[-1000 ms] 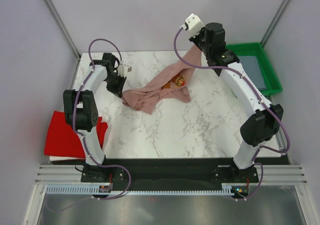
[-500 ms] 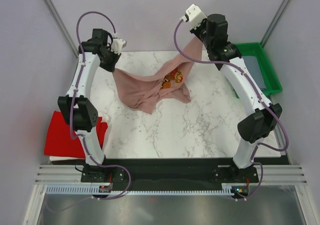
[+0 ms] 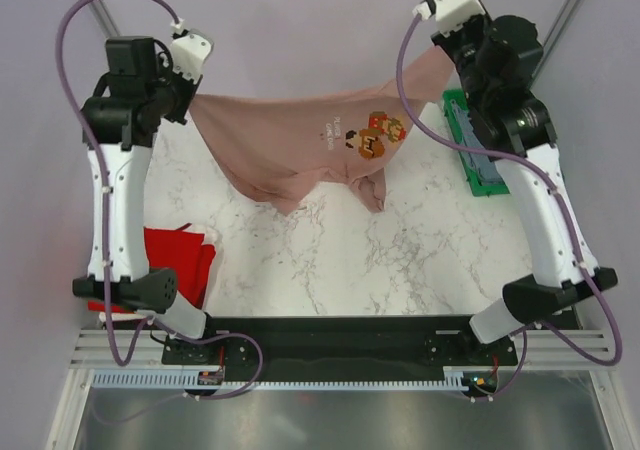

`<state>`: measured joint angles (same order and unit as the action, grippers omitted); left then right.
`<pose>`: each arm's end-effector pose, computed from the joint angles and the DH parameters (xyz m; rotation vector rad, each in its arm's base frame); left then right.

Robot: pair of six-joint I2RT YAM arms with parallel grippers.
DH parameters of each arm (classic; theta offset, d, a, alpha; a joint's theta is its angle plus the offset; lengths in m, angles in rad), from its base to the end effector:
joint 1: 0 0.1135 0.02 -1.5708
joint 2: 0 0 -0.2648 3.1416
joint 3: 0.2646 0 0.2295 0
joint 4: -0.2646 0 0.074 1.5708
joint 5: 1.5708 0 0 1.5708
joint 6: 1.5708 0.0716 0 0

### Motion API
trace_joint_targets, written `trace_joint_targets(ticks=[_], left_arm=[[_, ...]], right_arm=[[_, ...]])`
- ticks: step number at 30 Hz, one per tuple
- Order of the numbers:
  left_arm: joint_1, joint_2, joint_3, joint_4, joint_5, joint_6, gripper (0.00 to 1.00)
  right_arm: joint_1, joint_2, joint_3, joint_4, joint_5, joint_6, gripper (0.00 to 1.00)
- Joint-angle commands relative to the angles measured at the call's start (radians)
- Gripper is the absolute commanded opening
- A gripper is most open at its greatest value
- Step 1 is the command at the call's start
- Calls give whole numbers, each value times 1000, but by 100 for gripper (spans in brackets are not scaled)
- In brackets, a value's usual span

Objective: Fold and stack the t-shirts
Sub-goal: Flatten the tshirt out

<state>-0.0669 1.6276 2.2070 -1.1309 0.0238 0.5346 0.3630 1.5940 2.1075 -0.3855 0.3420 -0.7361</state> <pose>0.3107 -0.0225 0.4731 0.6452 2.0324 0.2515 0.3169 0.0947 0.5574 -0.5132 1.3816 -0.5504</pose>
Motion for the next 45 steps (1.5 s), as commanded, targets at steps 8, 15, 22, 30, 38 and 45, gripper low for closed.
trace_joint_targets(ticks=[8,15,22,30,38,45], left_arm=[[6,-422,-75,82,39,-1,2],[6,-613,-35,82,131,-41,2],[6,-667,82,92,116,-16,2],[6,-589,80,126,85,21,2],[6,-531,-301,239,128,105,2],[6,-427,-702,483,166,136,2]], right_arm=[[-4,-426,-152,-139,11,-94,0],[-6,-535,75,-364,-27,-13,0],[-27,-608,230,-437,-80,-43,0],[-36,-560,189,-296,-58,-120,0],[-38,-490,-202,-63,-139,-131,0],[-36,-390,-601,152,-156,-121,0]])
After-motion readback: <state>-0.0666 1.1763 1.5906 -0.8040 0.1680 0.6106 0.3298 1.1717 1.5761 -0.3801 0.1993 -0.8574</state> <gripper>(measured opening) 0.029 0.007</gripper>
